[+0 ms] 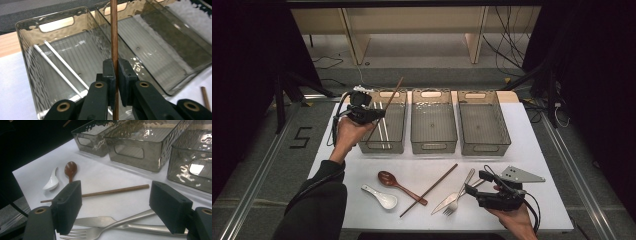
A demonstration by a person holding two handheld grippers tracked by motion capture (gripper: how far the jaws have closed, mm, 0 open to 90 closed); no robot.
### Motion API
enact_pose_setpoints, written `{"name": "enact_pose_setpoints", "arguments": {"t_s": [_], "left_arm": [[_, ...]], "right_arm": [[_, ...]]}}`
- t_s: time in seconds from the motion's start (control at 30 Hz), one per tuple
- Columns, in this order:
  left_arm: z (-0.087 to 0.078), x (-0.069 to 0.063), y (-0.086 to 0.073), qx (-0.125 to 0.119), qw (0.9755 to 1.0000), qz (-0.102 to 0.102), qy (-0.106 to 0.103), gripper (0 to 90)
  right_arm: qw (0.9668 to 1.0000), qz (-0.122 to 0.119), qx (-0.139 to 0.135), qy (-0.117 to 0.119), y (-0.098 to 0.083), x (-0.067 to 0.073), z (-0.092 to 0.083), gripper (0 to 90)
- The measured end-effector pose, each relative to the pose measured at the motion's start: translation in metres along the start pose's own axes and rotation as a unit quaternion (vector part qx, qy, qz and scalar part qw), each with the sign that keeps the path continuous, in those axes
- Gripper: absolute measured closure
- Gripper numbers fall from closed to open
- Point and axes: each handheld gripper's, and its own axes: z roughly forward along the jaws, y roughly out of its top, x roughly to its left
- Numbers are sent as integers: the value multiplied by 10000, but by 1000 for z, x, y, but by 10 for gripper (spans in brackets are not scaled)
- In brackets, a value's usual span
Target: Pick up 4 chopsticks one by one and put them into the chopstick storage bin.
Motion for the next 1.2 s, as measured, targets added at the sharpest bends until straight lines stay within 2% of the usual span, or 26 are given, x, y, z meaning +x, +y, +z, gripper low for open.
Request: {"name": "enact_pose_setpoints", "arguments": {"t_s": [0.27,0.47,0.6,0.73,0.8,0.87,1.2], "left_arm": [[13,12,2,90,9999,-31,96,843],[15,20,6,-31,9999,-106,90,843],[18,24,8,-8,9999,-70,125,843],[23,28,6,-12,9999,-64,157,843],[26,29,5,-38,9997,2,221,842],[28,31,4,63,9995,-13,310,843],[36,36,0,47,9992,-142,360,841]], "right_arm": [[10000,10,12,11,-1,-1,1,269],[10000,4,11,23,-1,0,1,270],[10000,-1,13,37,-1,0,1,270],[10000,-1,9,40,-1,-1,1,270],[10000,5,8,48,-1,0,1,269],[10000,15,19,50,-1,0,1,270],[10000,17,19,53,-1,0,1,269]]}}
